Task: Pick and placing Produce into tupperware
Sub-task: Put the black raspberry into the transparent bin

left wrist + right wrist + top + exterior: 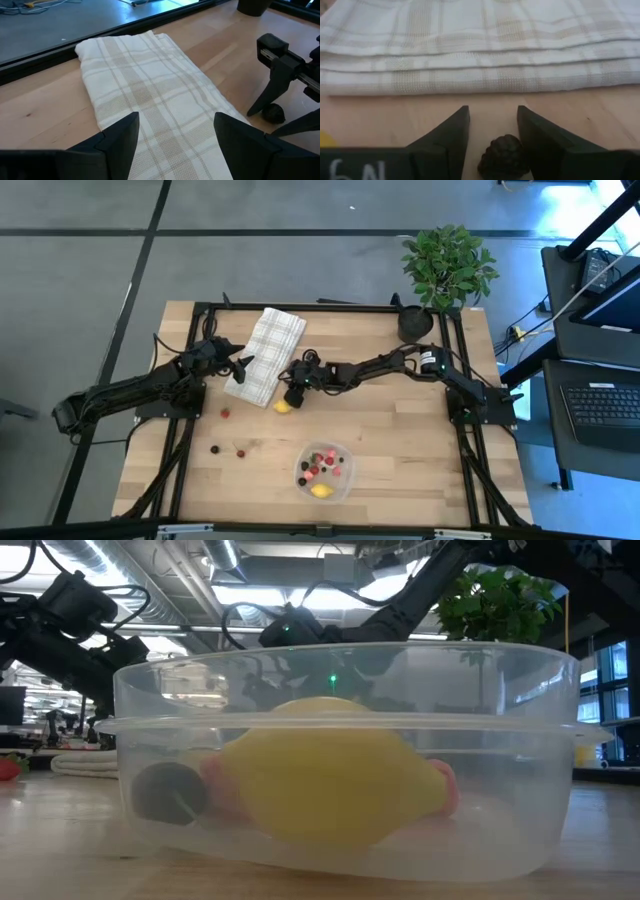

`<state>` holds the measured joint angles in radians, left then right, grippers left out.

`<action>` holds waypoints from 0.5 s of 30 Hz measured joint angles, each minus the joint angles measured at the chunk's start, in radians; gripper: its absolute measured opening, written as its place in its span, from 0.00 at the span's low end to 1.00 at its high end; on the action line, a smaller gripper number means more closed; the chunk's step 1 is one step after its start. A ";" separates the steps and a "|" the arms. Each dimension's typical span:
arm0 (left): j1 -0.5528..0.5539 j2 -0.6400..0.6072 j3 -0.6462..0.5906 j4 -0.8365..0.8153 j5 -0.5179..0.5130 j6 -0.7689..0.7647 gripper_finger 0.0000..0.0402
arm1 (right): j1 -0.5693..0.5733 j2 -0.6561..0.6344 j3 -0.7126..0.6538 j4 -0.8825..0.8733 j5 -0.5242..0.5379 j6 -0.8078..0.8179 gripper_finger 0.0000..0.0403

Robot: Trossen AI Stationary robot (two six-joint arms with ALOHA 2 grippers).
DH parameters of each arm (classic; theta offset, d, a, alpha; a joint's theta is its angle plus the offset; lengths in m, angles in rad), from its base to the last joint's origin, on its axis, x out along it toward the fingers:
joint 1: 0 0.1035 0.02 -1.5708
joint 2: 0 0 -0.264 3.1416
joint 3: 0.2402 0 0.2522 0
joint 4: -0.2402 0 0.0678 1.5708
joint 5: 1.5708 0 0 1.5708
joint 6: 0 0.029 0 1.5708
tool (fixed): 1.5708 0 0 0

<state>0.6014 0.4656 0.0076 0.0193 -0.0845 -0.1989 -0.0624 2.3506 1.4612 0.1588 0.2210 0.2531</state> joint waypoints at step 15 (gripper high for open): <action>0.000 0.002 0.000 0.000 0.000 0.000 0.62 | 0.002 -0.013 0.000 -0.066 -0.005 -0.009 0.41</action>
<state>0.6015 0.4675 0.0078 0.0193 -0.0845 -0.1989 -0.0608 2.3375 1.4612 0.0925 0.2161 0.2442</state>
